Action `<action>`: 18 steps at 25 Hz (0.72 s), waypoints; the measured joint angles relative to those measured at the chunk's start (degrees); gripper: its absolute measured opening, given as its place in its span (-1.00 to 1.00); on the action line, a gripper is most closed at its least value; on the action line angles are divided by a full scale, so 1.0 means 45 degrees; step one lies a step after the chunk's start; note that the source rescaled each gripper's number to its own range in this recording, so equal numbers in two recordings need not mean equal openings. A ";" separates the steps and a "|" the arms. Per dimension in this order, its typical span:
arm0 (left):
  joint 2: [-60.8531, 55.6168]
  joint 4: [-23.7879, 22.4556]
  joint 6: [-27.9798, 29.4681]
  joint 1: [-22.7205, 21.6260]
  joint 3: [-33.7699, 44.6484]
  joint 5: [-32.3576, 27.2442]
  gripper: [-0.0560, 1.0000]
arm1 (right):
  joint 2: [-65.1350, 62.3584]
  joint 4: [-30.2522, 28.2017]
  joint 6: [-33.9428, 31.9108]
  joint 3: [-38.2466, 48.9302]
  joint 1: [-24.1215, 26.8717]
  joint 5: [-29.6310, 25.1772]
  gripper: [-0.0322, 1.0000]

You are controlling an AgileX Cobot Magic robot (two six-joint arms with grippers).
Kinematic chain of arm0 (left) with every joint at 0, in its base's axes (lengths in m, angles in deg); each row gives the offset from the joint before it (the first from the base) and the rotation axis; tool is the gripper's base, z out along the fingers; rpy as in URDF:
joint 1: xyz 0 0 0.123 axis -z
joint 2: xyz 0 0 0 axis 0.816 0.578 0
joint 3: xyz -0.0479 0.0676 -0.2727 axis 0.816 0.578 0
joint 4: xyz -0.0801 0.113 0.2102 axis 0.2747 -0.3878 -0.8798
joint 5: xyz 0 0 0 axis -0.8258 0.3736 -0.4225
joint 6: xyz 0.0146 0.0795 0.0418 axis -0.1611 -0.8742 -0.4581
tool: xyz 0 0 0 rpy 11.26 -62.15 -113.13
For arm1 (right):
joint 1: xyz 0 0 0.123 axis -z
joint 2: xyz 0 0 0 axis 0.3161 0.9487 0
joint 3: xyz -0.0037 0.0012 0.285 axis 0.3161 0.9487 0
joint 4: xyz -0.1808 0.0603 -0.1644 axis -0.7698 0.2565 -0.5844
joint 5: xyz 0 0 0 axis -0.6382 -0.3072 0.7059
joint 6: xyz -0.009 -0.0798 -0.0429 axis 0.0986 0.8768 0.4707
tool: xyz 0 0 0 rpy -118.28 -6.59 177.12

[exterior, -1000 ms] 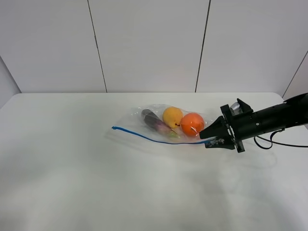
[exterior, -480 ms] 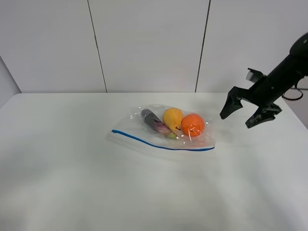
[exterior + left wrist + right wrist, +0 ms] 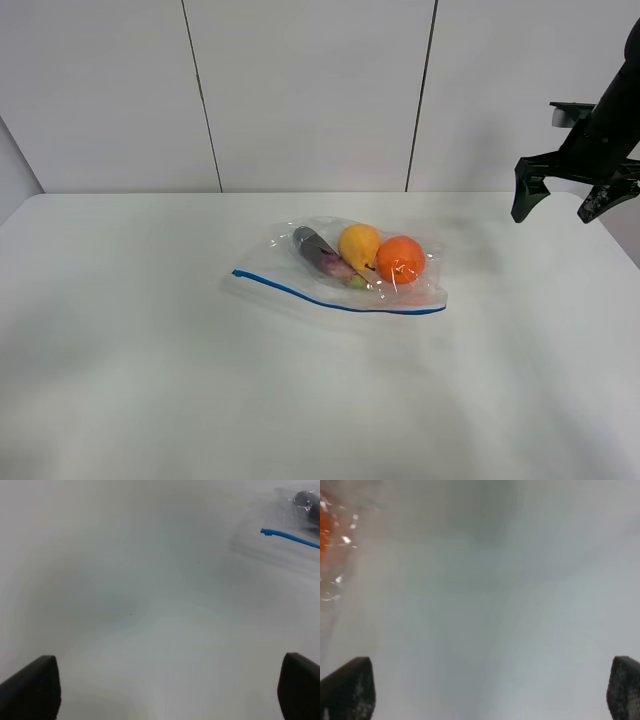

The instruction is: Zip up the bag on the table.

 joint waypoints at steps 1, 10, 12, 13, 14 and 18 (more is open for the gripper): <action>0.0000 0.0000 0.0000 0.0000 0.0000 0.0000 1.00 | -0.0030 0.0046 -0.0026 0.0000 0.0012 0.0000 1.00; 0.0000 0.0000 0.0000 0.0000 0.0000 0.0000 1.00 | -0.2925 0.0430 0.0061 0.3307 -0.0362 0.0011 1.00; 0.0000 0.0000 0.0000 0.0000 0.0000 0.0000 1.00 | -0.4004 0.0424 0.0061 0.4383 -0.0362 -0.0001 1.00; 0.0000 0.0000 0.0000 0.0000 0.0000 0.0000 1.00 | -0.4485 0.0424 0.0061 0.4973 -0.0362 -0.0001 1.00; 0.0000 0.0000 0.0000 0.0000 0.0000 0.0000 1.00 | -0.5079 0.0424 0.0061 0.5580 -0.0362 -0.0001 1.00; 0.0000 0.0000 0.0000 0.0000 0.0000 0.0000 1.00 | -0.7730 0.0594 0.0061 0.8086 -0.0362 -0.0001 1.00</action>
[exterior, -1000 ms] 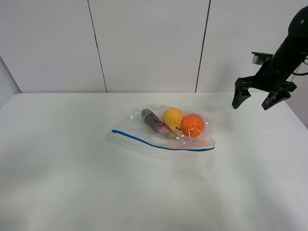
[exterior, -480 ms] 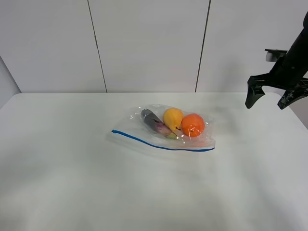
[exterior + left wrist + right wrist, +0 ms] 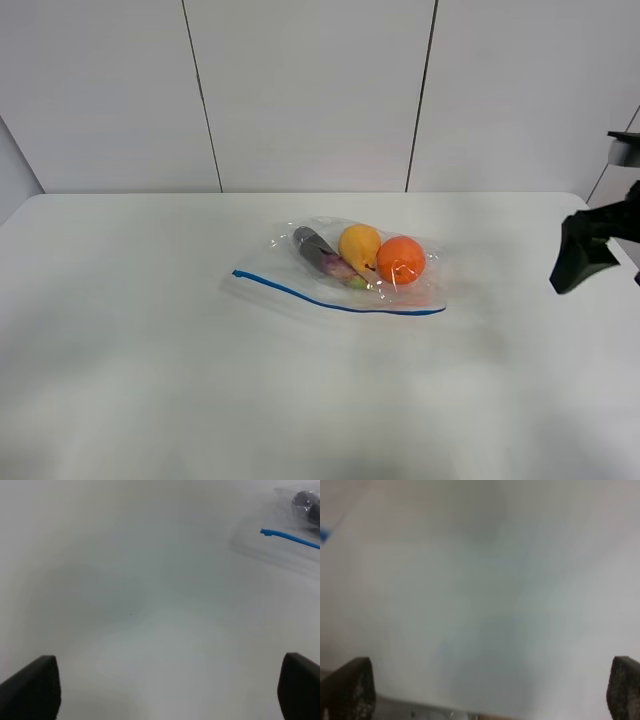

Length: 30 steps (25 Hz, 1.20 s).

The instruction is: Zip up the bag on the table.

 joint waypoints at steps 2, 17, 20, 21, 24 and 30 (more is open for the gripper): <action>0.0000 0.0000 0.0000 0.0000 0.0000 0.0000 1.00 | -0.1550 0.0032 0.0000 0.1256 0.0000 0.0000 1.00; 0.0000 0.0000 0.0000 0.0000 0.0000 0.0000 1.00 | -1.3942 -0.0219 -0.0136 0.7375 0.0000 0.2048 1.00; 0.0000 0.0000 0.0000 0.0000 0.0000 0.0000 1.00 | -1.5495 -0.0463 -0.0427 0.7450 0.0000 0.2280 1.00; 0.0000 0.0000 0.0000 0.0000 0.0000 0.0000 1.00 | -1.5922 -0.0593 -0.0589 0.7450 0.0000 0.2286 1.00; 0.0000 0.0000 0.0000 0.0000 0.0000 0.0000 1.00 | -1.7015 -0.0882 -0.0946 0.7508 0.0000 0.2316 1.00; 0.0000 0.0000 0.0000 0.0000 0.0000 -0.0012 1.00 | -1.7492 -0.1039 -0.1061 0.7508 0.0000 0.2316 1.00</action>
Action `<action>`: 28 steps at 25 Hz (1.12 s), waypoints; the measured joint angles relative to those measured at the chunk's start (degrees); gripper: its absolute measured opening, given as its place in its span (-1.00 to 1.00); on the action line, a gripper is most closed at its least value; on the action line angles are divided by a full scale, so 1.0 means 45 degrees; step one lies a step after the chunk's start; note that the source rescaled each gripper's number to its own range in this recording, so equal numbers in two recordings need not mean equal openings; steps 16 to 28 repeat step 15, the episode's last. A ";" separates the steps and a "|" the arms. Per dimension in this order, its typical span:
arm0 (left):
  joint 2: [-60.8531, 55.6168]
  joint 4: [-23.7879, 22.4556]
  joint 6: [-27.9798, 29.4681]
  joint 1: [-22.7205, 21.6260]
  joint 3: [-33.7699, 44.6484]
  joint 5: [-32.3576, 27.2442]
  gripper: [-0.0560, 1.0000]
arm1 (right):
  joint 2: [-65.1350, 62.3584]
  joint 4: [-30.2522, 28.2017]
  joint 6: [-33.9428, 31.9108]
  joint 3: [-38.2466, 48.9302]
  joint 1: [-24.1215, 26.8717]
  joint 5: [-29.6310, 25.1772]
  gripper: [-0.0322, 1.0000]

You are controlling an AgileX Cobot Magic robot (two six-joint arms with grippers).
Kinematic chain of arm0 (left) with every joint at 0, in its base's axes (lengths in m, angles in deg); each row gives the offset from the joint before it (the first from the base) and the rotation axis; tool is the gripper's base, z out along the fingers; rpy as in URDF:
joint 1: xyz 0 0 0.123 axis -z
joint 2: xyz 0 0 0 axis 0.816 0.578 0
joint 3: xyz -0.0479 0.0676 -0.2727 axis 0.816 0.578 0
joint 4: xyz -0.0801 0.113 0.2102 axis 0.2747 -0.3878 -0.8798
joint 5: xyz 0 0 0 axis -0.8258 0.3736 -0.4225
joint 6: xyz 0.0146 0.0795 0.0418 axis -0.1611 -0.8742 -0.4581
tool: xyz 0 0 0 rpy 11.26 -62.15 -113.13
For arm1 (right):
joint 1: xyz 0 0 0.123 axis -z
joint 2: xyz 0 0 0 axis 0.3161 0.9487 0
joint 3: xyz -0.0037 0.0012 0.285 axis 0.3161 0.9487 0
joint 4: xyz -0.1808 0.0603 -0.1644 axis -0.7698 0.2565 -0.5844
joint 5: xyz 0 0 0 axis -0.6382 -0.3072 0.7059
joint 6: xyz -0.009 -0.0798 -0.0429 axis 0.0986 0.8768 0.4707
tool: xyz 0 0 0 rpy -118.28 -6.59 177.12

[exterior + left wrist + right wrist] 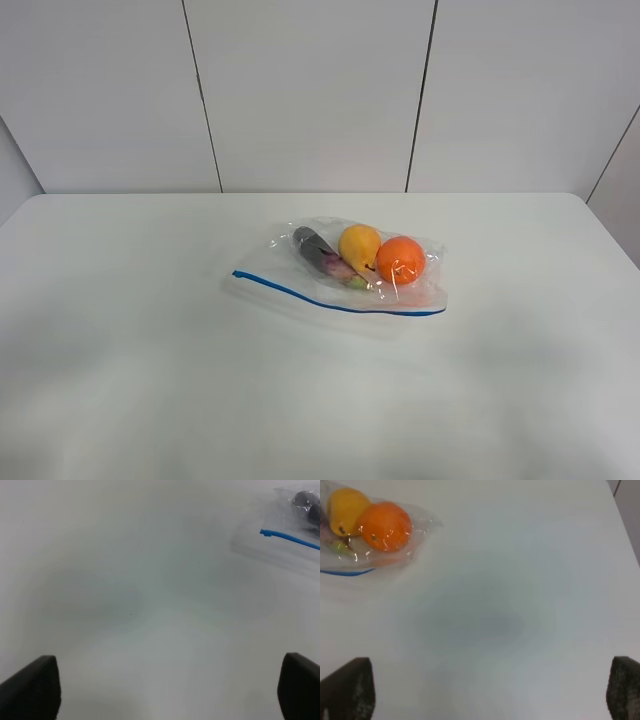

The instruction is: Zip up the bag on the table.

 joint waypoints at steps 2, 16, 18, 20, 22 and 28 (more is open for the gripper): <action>0.0000 0.0000 0.0000 0.0000 0.0000 0.0000 1.00 | -0.0010 -0.0042 -0.0037 0.0000 0.0000 0.0000 1.00; 0.0000 0.0000 -0.0011 0.0000 0.0000 0.0000 1.00 | -0.0040 -0.0081 -0.0065 0.0000 0.0000 0.0000 1.00; 0.0000 0.0000 -0.0011 0.0000 0.0000 0.0000 1.00 | -0.0040 -0.0081 -0.0065 0.0000 0.0000 0.0000 1.00; 0.0000 0.0000 -0.0011 0.0000 0.0000 0.0000 1.00 | -0.0040 -0.0081 -0.0065 0.0000 0.0000 0.0000 1.00; 0.0000 0.0000 -0.0011 0.0000 0.0000 0.0000 1.00 | -0.0040 -0.0081 -0.0065 0.0000 0.0000 0.0000 1.00; 0.0000 0.0000 -0.0011 0.0000 0.0000 0.0000 1.00 | -0.0040 -0.0081 -0.0065 0.0000 0.0000 0.0000 1.00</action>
